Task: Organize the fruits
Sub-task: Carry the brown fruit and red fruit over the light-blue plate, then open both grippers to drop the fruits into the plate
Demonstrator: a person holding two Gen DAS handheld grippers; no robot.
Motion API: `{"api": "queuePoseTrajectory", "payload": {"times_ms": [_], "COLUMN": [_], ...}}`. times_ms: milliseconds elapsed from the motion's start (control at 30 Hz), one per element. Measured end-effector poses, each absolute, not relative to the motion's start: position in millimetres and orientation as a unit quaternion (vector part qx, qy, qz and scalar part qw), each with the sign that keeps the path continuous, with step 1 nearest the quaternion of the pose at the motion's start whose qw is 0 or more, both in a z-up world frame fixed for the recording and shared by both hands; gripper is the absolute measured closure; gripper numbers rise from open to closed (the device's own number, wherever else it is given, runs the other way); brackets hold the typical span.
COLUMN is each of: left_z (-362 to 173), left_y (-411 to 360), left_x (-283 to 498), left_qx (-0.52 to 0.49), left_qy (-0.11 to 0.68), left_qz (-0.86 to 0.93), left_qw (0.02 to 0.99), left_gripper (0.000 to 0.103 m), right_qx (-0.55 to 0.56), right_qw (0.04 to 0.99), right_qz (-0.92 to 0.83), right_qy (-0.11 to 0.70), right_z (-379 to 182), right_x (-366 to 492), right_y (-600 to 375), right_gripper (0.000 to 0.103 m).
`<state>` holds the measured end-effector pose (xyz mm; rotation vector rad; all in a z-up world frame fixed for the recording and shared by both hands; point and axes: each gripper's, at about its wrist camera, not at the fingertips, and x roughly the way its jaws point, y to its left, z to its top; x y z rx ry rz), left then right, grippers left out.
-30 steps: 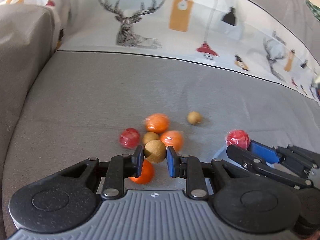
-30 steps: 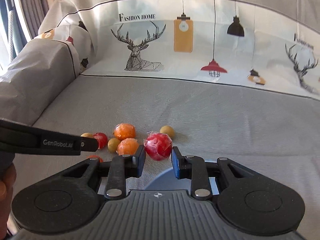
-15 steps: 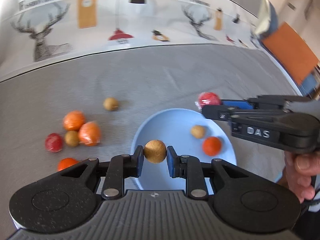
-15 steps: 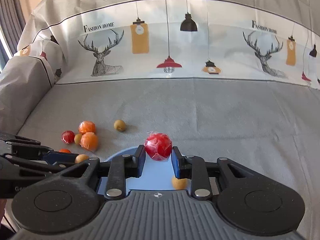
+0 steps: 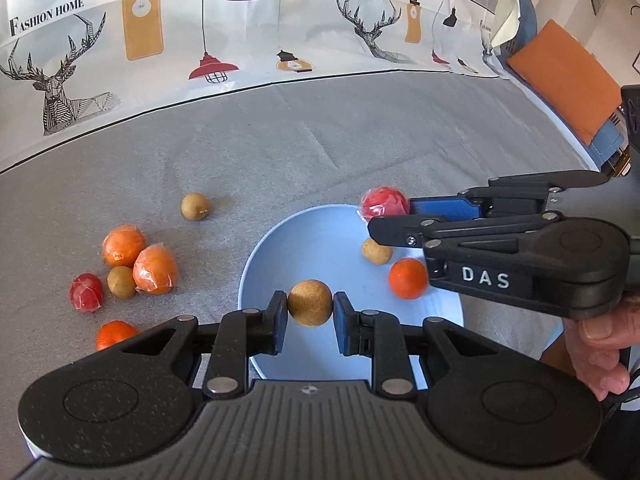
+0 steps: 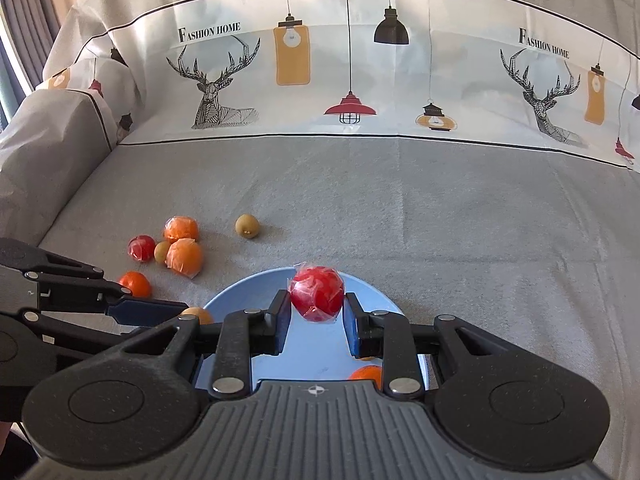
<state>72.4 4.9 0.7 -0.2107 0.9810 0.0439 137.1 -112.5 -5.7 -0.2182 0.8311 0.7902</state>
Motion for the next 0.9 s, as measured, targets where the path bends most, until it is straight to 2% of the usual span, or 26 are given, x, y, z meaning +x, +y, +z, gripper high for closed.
{"api": "queuePoseTrajectory", "payload": {"times_ms": [133, 200, 233, 267, 333, 533, 633, 900], "left_z": [0.7, 0.6, 0.5, 0.7, 2.8, 5.9, 7.6, 15.4], "left_y": [4.5, 6.2, 7.9, 8.7, 9.6, 17.2, 20.1, 36.4], "left_x": [72.1, 72.1, 71.9, 71.6, 70.7, 69.1, 68.1, 61.2], "left_qx": [-0.102, -0.116, -0.131, -0.139, -0.137, -0.148, -0.152, -0.176], "left_qy": [0.469, 0.470, 0.471, 0.469, 0.463, 0.457, 0.453, 0.425], "left_qz": [0.014, 0.005, -0.005, -0.009, -0.003, 0.020, 0.023, 0.058], "left_qw": [0.877, 0.875, 0.872, 0.872, 0.875, 0.877, 0.878, 0.886], "left_gripper": [0.076, 0.071, 0.063, 0.060, 0.060, 0.060, 0.062, 0.079], "right_qx": [-0.106, -0.105, -0.104, -0.103, -0.098, -0.094, -0.093, -0.079], "right_qw": [0.834, 0.834, 0.835, 0.836, 0.839, 0.846, 0.849, 0.856], "right_qz": [0.370, 0.367, 0.363, 0.360, 0.358, 0.351, 0.351, 0.349], "right_qy": [0.396, 0.399, 0.400, 0.401, 0.398, 0.389, 0.385, 0.374], "right_z": [-7.2, -7.6, -8.1, -8.3, -7.3, -6.8, -5.7, -3.7], "right_x": [137.2, 139.0, 139.6, 140.1, 140.7, 140.6, 140.2, 141.4], "right_y": [-111.9, -111.0, -111.2, -111.5, -112.2, -110.8, -109.5, -108.8], "right_gripper": [0.073, 0.073, 0.072, 0.069, 0.061, 0.055, 0.055, 0.055]}}
